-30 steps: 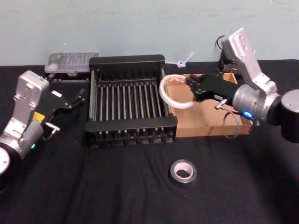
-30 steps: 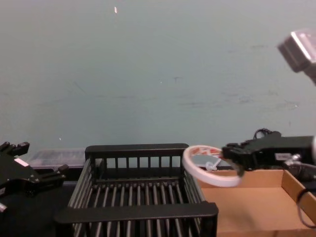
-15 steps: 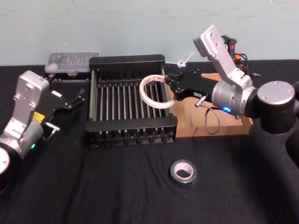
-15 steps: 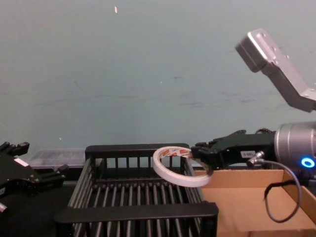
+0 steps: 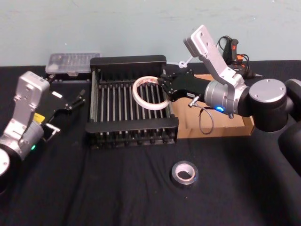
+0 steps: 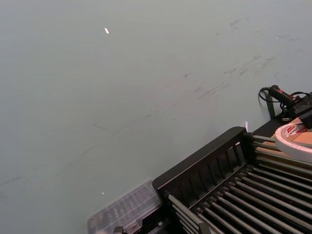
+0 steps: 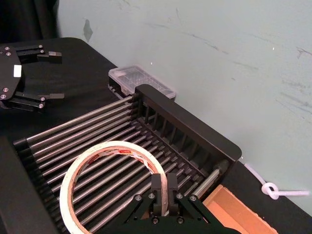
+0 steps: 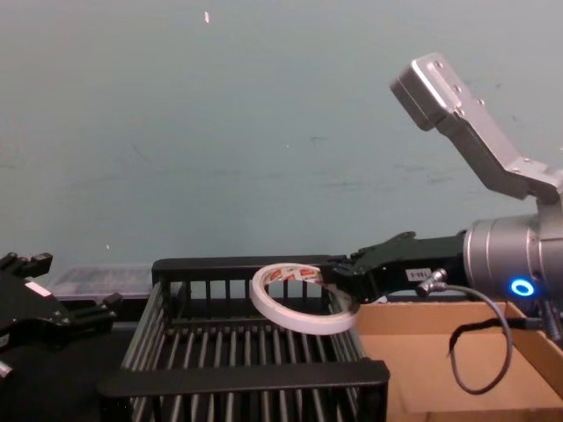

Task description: Pick up the white tape and place it into the black box , Pick up the silver tape and place it into the brown box.

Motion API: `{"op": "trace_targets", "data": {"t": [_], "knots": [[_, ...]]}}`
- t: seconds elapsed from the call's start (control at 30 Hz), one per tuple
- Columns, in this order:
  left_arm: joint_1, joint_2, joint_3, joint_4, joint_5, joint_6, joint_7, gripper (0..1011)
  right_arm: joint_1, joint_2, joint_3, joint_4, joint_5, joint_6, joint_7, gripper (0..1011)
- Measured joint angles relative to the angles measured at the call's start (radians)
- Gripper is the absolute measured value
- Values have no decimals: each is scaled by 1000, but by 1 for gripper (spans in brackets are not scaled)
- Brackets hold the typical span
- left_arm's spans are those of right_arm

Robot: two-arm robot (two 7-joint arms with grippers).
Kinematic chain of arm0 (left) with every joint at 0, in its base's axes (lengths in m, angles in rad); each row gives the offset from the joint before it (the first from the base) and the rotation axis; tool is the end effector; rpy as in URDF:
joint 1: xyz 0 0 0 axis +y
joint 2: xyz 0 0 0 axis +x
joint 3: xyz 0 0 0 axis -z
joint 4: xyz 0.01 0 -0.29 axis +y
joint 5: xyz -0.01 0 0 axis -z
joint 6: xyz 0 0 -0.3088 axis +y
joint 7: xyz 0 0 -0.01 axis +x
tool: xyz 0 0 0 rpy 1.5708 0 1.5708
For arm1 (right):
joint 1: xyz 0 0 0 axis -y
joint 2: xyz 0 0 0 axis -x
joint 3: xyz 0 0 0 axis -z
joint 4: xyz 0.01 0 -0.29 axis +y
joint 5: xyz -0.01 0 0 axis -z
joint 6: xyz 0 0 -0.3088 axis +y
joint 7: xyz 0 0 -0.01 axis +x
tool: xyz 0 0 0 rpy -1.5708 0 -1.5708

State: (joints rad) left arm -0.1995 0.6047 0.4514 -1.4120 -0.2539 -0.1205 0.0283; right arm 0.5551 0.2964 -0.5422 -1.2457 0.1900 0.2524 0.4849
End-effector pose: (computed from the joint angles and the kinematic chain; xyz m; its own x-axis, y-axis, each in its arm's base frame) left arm 0.3581 0.0827 -0.3023 0.2923 0.8803 0.3737 -0.9553 0.2873 0.0703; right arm 0.4518 0.0344 -0.2287 0.7395 -0.6470 0.1857 0.6685 0.6739 -0.3146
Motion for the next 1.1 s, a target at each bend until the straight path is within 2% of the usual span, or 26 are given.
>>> {"op": "trace_targets", "data": {"t": [0.63,0.9,0.93,0.97,1.1], "knots": [[0,0,0,0,0,0,0,1002,-2,2,0,-3,0,0,0,78],[0,0,0,0,0,0,0,1001,-2,3,0,-4,0,1,-1,305],[0,0,0,0,0,0,0,1001,-2,3,0,-4,0,1,-1,305],[0,0,0,0,0,0,0,1001,-2,3,0,-4,0,1,-1,364],[0,0,0,0,0,0,0,1002,-2,3,0,-4,1,1,-1,481]]}}
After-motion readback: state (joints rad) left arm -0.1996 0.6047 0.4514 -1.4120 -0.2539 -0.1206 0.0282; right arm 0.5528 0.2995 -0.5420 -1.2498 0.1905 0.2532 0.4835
